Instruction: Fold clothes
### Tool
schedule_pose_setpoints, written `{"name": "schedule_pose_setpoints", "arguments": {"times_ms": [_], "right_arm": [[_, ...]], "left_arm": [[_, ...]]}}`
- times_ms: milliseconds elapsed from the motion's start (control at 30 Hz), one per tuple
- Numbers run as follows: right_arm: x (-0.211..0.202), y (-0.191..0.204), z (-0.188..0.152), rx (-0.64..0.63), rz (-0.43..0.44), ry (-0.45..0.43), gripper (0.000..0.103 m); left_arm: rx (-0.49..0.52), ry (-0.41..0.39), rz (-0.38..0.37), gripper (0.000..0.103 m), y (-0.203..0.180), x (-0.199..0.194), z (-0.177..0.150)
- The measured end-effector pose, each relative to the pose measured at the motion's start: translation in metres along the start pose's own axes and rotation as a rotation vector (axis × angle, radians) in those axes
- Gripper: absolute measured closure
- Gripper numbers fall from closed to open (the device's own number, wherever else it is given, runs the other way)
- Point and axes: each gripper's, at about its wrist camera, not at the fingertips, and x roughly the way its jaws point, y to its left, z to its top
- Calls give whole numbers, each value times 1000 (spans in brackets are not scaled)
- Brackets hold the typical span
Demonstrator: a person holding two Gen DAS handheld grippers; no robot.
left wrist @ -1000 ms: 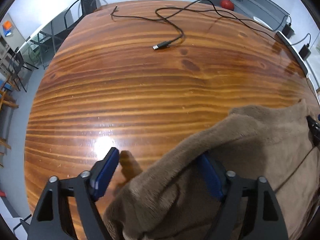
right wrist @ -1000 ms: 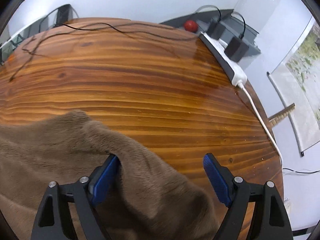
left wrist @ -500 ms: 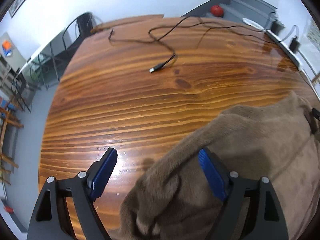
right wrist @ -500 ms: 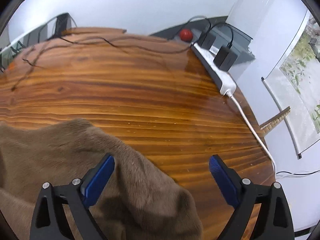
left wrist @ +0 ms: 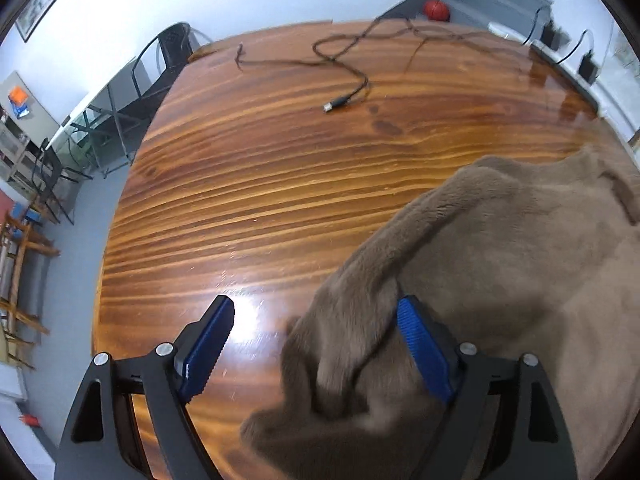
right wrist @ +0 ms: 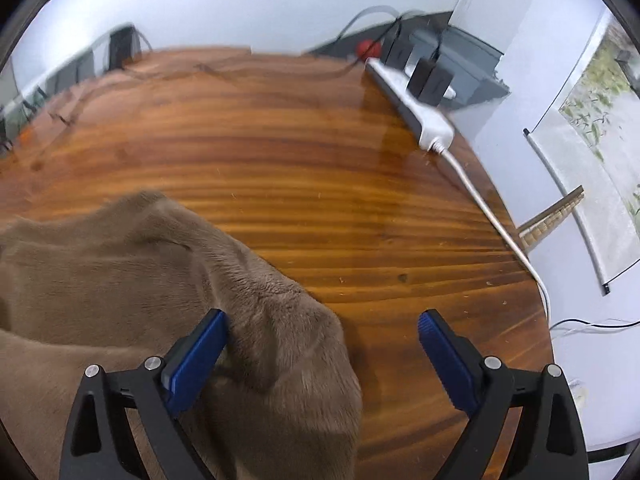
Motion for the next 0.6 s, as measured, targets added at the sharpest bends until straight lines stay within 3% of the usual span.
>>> {"name": "schedule_pose_setpoints", "arguments": {"times_ms": [233, 400, 467, 600], "right_arm": [[-64, -27, -60, 129, 479, -20, 7], [-62, -11, -92, 82, 547, 32, 7], [-56, -8, -97, 88, 563, 42, 12], [-47, -2, -95, 85, 581, 49, 32]], "left_arm": [[45, -78, -88, 16, 3, -66, -46], [88, -67, -178, 16, -15, -85, -83], [116, -54, -200, 16, -24, -84, -97], [133, -23, -248, 16, -35, -82, -120]]}}
